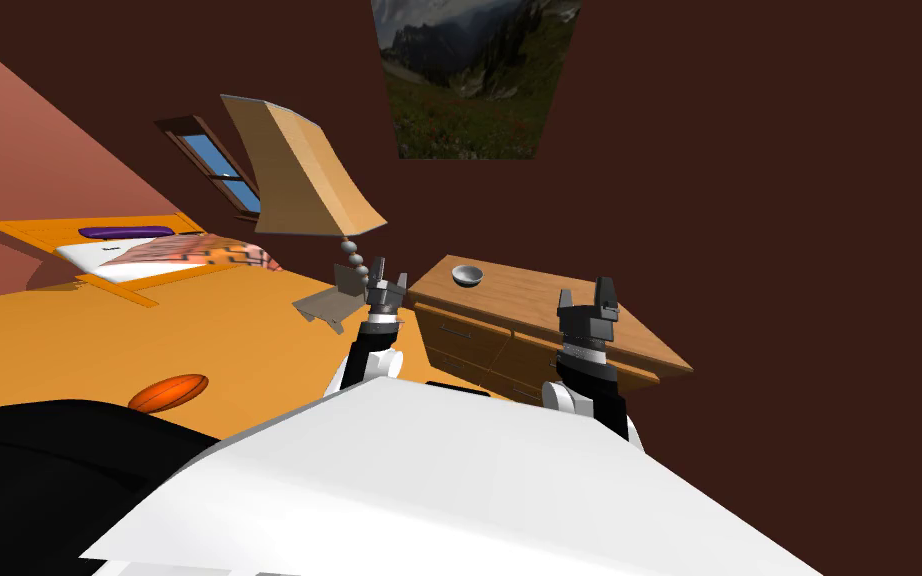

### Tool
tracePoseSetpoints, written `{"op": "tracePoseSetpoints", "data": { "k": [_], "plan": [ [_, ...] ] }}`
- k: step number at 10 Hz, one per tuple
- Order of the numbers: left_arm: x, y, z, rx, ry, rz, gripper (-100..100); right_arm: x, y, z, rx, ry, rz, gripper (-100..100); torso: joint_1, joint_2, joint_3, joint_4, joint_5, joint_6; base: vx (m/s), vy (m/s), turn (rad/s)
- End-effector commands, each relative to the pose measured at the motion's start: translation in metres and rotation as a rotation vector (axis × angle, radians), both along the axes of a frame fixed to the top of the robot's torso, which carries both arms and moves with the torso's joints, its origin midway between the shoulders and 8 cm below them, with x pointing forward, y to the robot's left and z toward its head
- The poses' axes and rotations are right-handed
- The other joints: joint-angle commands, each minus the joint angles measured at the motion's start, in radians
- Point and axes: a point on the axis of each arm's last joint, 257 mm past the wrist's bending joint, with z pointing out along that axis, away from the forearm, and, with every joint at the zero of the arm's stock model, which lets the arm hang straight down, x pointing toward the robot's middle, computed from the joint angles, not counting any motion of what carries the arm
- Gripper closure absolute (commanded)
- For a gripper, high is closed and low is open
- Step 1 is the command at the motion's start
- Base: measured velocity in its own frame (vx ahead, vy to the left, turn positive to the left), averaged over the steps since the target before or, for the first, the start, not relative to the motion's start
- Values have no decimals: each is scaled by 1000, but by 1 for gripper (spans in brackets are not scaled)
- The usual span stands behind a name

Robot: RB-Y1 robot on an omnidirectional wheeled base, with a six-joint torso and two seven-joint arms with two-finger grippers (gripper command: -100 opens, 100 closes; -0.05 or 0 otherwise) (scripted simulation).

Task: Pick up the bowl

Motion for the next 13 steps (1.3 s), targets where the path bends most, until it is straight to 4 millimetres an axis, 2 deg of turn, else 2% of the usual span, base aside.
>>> {"op": "tracePoseSetpoints", "data": {
  "k": [1, 6, 11, 12, 13],
  "plan": [
    [7, -5, -2, 37, 18, -13, -100, 0, 0, 0, 0, 0, 0, 0, 0, 0, 0, 0, 0, 0, -28, -14, -8],
    [54, -20, -11, 201, 106, -30, -100, 0, 0, 0, 0, 0, 0, 0, -2, 8, 5, 2, 0, 0, -112, -31, -12],
    [89, -25, -11, 272, 169, -20, -100, 0, 0, 0, 0, 0, 0, 0, -2, 5, 3, 1, 0, 0, -82, -25, -7],
    [101, -23, -17, 309, 197, -5, -100, 0, 0, 0, 0, 0, 0, 0, -2, 4, 3, 1, 0, 0, -86, -32, -10],
    [106, -26, -11, 309, 198, -9, -100, 0, 0, 0, 0, 0, 0, 0, -2, 5, 3, 1, 0, 0, -76, -27, -7]
  ]
}}
